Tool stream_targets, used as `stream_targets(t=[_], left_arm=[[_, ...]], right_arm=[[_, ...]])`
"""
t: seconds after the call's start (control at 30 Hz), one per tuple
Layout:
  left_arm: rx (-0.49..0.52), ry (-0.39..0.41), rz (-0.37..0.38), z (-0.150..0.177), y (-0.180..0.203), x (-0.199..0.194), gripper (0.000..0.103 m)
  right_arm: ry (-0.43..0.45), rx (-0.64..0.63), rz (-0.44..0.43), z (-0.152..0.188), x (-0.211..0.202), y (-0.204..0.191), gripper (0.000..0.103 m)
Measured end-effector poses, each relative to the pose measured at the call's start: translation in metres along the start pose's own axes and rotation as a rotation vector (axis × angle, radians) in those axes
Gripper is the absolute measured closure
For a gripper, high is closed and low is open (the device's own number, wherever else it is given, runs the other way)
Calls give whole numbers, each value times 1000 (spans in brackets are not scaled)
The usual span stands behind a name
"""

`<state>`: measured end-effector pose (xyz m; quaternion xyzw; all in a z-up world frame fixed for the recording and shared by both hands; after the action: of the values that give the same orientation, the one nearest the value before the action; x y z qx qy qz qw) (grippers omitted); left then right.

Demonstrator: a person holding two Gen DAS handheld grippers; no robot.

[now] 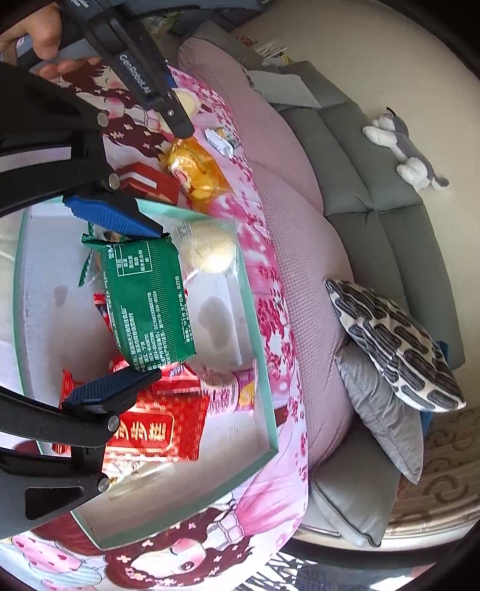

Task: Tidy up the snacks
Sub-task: 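Carry the pudding cup and green box into the tray and open both tools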

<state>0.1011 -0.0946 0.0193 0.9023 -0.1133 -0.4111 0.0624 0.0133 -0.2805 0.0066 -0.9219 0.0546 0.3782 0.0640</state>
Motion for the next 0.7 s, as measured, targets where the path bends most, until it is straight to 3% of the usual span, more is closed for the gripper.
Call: stream_targets(t=[0.37,0.7], left_arm=[[124,-29,138,17,77,3,63],[167,-57,156,30,101,18,63]], right_arm=[[21,131,172,7,-20,78,31],[7,195,207,16,-15,107,31]])
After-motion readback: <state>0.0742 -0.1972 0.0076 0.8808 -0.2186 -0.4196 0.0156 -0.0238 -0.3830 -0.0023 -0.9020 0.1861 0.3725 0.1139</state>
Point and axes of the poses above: each gripper's, at about its wrist camera, not at the fingertips, and x roughly the way its jaws point, y to its right, z to its underside, the point moved 3 cm from there along x, roughly the way its jaws point, and after that the axes turned 12 degrees about -x, right-handed, at the moved point
